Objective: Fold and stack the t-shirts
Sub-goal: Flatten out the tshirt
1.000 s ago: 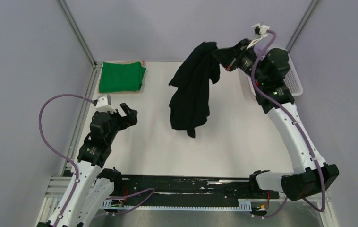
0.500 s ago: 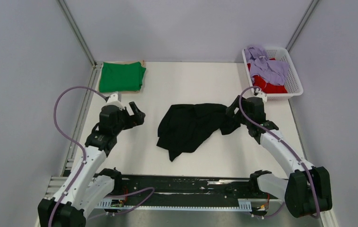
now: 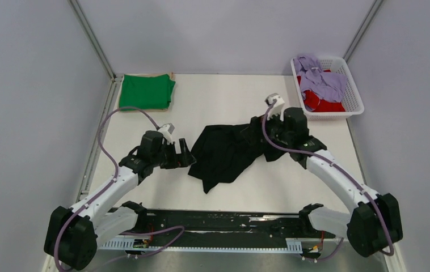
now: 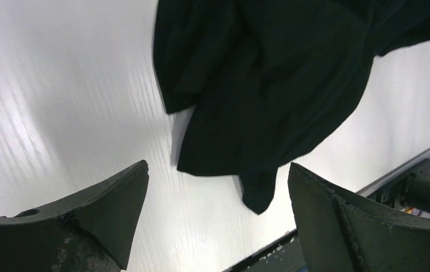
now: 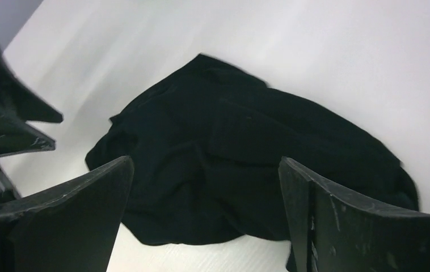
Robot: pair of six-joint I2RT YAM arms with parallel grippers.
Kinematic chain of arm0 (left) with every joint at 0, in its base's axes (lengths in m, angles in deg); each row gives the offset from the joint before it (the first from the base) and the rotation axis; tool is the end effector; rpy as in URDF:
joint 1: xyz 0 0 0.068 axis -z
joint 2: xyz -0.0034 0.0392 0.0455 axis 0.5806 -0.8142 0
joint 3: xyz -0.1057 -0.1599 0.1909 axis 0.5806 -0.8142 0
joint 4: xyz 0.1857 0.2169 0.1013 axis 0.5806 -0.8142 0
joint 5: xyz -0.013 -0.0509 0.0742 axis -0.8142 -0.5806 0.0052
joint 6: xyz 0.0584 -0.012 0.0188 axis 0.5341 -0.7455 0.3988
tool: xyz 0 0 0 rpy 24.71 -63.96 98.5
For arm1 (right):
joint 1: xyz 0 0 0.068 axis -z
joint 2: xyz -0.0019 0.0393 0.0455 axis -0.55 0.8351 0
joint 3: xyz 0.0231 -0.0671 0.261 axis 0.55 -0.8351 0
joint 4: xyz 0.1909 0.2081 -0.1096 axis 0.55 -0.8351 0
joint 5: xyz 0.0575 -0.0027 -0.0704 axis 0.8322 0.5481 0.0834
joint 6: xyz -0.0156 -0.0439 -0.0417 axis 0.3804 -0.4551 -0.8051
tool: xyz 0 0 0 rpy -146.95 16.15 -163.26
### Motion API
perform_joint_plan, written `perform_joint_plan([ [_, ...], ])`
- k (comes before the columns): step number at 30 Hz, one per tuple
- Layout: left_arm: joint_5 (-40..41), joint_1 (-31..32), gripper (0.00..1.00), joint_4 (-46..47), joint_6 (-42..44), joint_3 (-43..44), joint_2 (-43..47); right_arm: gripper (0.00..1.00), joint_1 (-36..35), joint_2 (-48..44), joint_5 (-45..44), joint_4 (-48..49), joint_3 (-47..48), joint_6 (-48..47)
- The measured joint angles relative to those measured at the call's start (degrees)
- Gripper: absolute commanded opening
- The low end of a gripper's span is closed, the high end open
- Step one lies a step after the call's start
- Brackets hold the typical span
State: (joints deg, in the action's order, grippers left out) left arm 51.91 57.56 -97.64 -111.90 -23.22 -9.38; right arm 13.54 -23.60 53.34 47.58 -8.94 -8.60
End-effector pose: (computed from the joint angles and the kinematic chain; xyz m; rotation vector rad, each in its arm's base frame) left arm 0.2308 -0.1065 0.1890 -0.0893 2.3770 -0.7760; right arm 0.2794 0.1158 0.2622 -0.3491 1.9799 0.6473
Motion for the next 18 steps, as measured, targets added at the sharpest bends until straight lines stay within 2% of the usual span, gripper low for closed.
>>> perform_joint_plan([
  [5, -0.3, 3.3, 0.94, -2.2, -1.4, -2.1, -3.5, 1.0, -7.8, 11.3, 3.8, -1.2, 6.5, -8.5],
  [12, 1.0, 6.8, 0.87, -2.2, -2.0, -1.8, -11.8, 0.96, -9.4, 23.5, 1.7, -2.5, 13.4, -12.0],
  [14, 0.7, 6.9, 0.84, -1.7, -2.2, -0.9, -13.9, 0.92, -9.8, 26.2, 0.5, -2.9, 14.7, -12.5],
  [18, 0.0, 7.5, 0.71, 1.8, -2.5, 1.5, -19.1, 0.86, -11.2, 32.2, -3.2, -4.5, 18.4, -12.9],
])
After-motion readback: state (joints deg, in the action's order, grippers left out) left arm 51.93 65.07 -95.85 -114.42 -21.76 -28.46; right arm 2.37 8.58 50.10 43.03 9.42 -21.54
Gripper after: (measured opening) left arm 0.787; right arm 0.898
